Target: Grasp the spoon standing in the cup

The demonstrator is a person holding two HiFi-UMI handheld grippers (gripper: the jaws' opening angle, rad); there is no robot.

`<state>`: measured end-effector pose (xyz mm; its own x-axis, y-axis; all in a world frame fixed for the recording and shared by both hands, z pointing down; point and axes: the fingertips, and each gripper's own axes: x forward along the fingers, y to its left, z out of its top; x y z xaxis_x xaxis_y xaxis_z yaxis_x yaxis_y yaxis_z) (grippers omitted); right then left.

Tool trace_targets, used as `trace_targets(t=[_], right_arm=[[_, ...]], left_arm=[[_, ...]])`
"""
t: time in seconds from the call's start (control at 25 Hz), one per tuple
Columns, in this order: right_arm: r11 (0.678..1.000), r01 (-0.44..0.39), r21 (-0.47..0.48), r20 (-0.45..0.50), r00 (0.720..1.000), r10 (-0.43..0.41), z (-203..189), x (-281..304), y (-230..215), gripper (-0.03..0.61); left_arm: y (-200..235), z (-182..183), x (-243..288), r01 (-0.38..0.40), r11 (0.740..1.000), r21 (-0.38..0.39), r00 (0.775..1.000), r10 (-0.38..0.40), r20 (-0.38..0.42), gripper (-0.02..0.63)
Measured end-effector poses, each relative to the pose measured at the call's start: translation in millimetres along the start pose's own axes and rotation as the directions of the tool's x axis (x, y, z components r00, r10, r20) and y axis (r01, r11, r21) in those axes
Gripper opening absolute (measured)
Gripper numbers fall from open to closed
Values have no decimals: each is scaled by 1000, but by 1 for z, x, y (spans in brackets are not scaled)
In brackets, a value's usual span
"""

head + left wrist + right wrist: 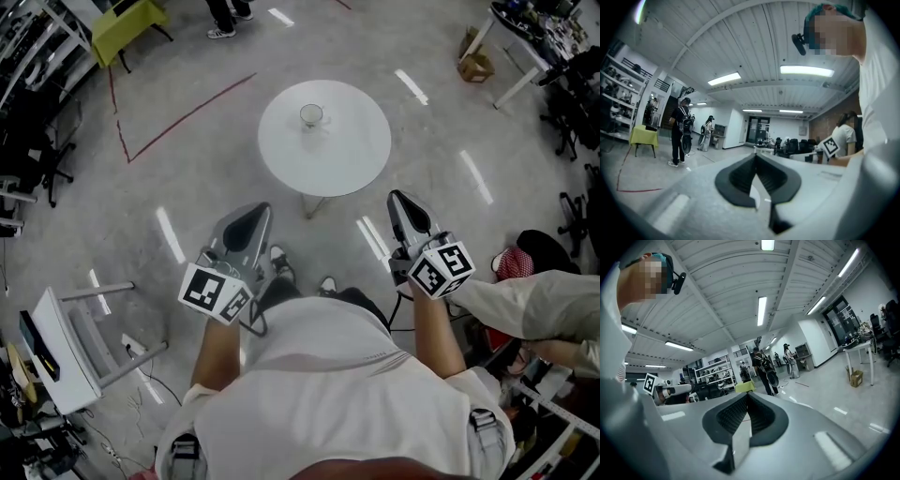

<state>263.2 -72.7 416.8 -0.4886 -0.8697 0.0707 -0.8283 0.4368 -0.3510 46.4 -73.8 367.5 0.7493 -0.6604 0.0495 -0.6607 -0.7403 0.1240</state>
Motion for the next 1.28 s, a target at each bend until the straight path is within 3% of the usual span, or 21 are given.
trace_targets(t=[0.4,0.76,1.04,1.28], right_arm=[[999,51,-17,-50,997,-52,16,139,-34,6],[991,129,-46,-126,983,-134,22,285,-44,9],[986,163,-18,-287,944,-161,-11,353,-88,71],[982,186,41,-424,893,-151,-56,391,-158,106]], left_arm=[[132,7,77,50,998,-40,999,-51,-4,1],[273,14,111,94,992,-79,995,-96,-33,0],[312,4,150,114,987,-112,991,-121,-54,0],[312,-4,175,66,987,-145,994,-77,-75,2]])
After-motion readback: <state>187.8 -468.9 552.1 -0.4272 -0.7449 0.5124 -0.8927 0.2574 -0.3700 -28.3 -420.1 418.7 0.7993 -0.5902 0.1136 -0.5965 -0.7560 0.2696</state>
